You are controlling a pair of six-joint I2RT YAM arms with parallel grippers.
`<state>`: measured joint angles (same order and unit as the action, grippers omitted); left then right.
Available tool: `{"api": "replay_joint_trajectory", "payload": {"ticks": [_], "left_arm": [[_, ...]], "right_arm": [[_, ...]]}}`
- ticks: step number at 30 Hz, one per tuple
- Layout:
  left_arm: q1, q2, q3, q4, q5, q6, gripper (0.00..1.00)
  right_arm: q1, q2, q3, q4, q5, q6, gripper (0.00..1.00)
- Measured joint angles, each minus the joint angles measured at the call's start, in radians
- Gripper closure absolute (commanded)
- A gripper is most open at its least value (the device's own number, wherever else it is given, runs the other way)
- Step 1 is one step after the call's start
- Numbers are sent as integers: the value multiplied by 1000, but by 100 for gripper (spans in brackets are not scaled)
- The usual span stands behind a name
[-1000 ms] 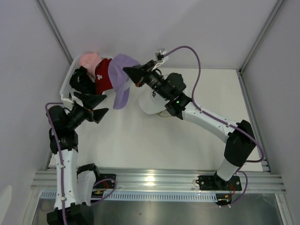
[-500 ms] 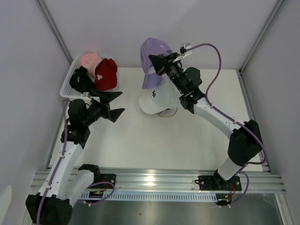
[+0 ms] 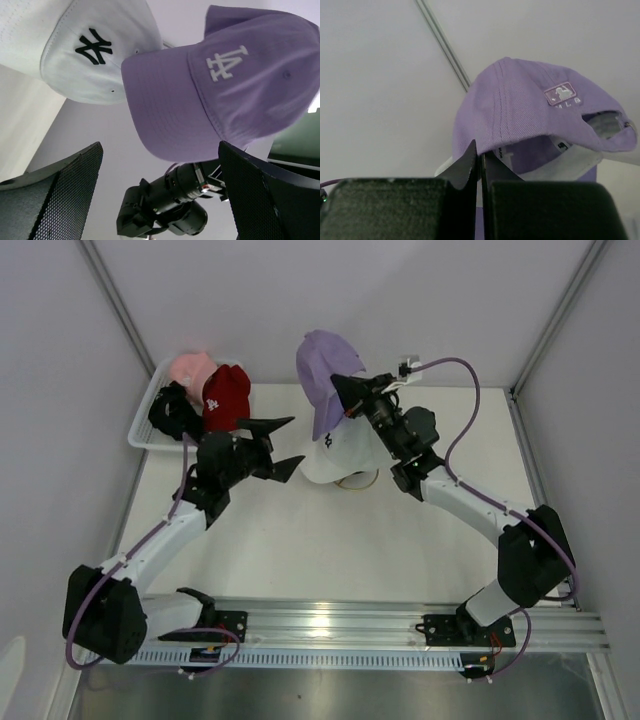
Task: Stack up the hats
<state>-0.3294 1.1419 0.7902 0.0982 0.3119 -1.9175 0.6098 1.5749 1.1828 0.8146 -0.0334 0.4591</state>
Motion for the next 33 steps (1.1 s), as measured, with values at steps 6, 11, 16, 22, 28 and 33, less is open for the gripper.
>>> {"api": "replay_joint_trajectory", "payload": {"ticks": [6,11,16,22,28,33], "left_arm": [[-104,103,7,90,-51,-50,0],[-171,166,11,188,-103,-66,8],[-195,219,16,267,-163,-81,41],[-188,223,16,365,-232,-102,99],[-179,219,53,320,-225,-66,99],[-141,258,195,246,-124,116,99]], "right_arm": [[-5,-119,-130,8,72,-8,100],[-8,-206,-219,8,127,-8,100],[-8,-263,-282,-17,155,-7,100],[-7,-368,-378,-82,179,-3,100],[7,-421,-460,-157,200,-13,100],[11,-491,-469,-250,229,-71,100]]}}
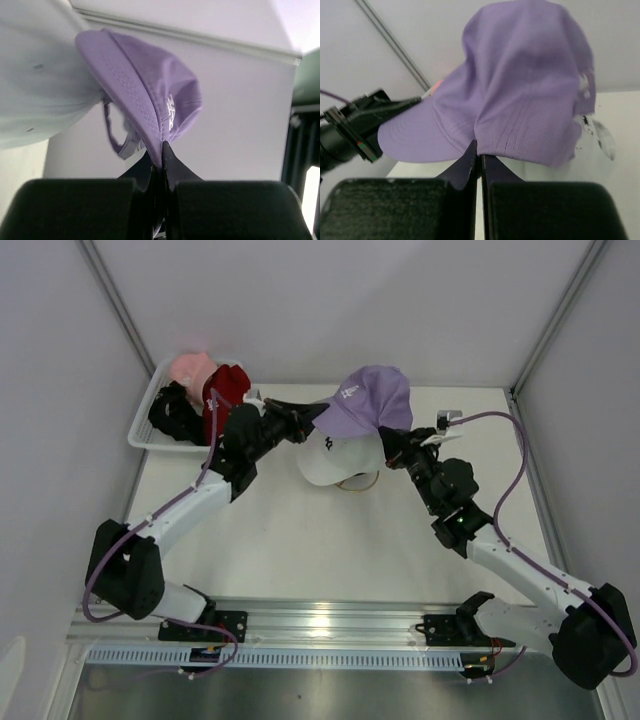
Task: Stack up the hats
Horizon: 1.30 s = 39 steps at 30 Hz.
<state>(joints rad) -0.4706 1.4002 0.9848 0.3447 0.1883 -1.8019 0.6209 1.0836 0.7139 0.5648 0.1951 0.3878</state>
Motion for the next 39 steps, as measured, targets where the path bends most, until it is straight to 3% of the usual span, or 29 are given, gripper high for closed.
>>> {"api": "replay_joint_trajectory", "payload": {"ticks": [2,7,9,10,14,21,31,39], "left_arm": [[6,34,80,-14,54,89,99],[19,107,232,-13,132,280,99],[48,100,231,-2,132,344,99],[67,92,222,5,133,383,99],[125,27,117,15,134,512,99],[146,95,24,210,247,534,99],[102,167,17,405,341,364,99],[35,172,101,452,350,272,99]], "right_arm": [[-8,-33,0,-33,8,-19,96],[-56,-119,-12,-143,6,-24,70],[-80,-152,-15,-228,-9,-22,45],[-91,-166,-15,-274,-21,-23,26],[-111,-216,-4,-452,-96,-19,7],[-117,-295,63,-663,-165,-15,1],[-126,-333,84,-732,-87,-14,0],[-127,-328,85,-734,-60,-3,1]]}}
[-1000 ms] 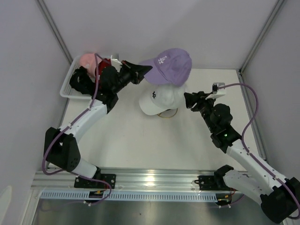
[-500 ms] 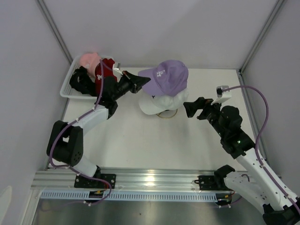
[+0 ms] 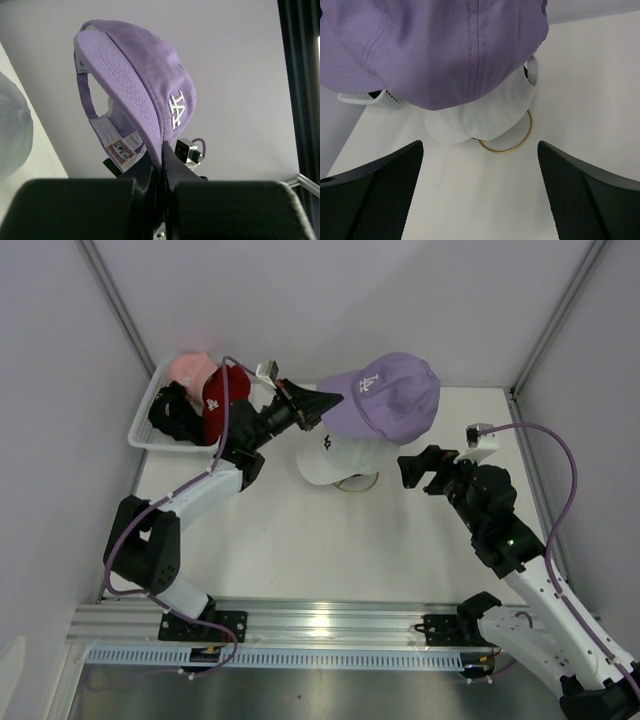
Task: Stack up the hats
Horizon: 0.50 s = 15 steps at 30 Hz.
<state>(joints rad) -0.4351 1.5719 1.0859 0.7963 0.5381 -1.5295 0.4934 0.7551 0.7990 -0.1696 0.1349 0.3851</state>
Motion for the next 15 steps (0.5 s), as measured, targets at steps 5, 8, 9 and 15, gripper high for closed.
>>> {"api": "replay_joint_trajectory", "payload": {"ticks": [5,8,9,15], "left_arm": [[-2,5,-67,10,-9,-3,99],[11,24,-130,8,-11,11,99],[19,29,-158,10,-11,16,99],[98,40,-272,56,-3,37,99]], "right_arm": [[0,-23,2,-17,25,1,1],[-3,-37,12,-41,42,-1,0],[-5,-42,16,-47,47,-3,0],[-13,-57,35,-62,64,-13,0]]}}
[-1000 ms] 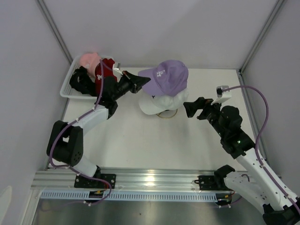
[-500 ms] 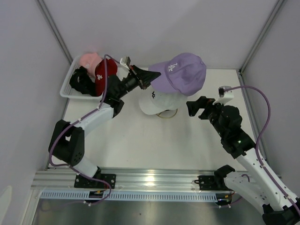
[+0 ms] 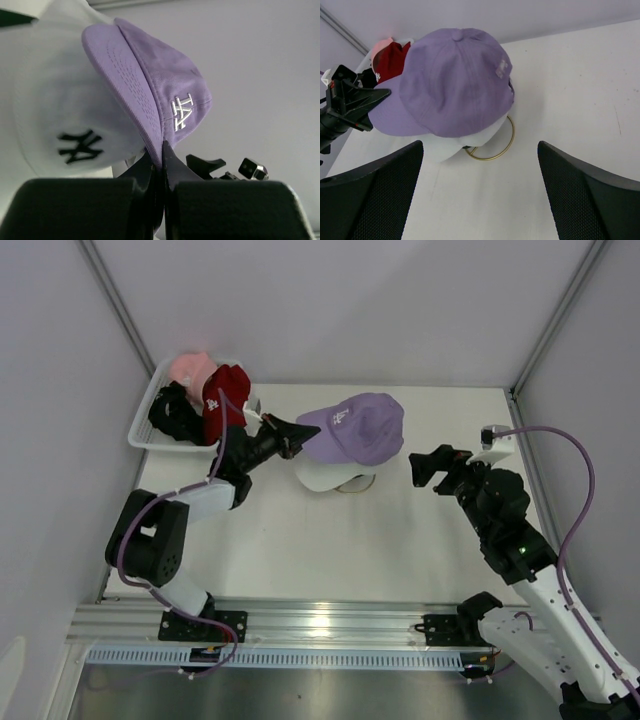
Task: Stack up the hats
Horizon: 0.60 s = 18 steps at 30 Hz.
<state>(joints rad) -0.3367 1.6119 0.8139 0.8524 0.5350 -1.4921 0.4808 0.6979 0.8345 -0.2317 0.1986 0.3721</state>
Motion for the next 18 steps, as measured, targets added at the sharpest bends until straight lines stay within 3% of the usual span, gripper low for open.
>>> {"api": "replay_joint_trajectory", "payload": {"ticks": [9,18], "left_arm": [[80,-24,-36,-21,-6,35,99],[80,-125,-286,45,-85,124,99]], "right_arm": [[-1,25,0,-11,-4,5,0],[-3,48,-4,-13,-4,20,1]]}}
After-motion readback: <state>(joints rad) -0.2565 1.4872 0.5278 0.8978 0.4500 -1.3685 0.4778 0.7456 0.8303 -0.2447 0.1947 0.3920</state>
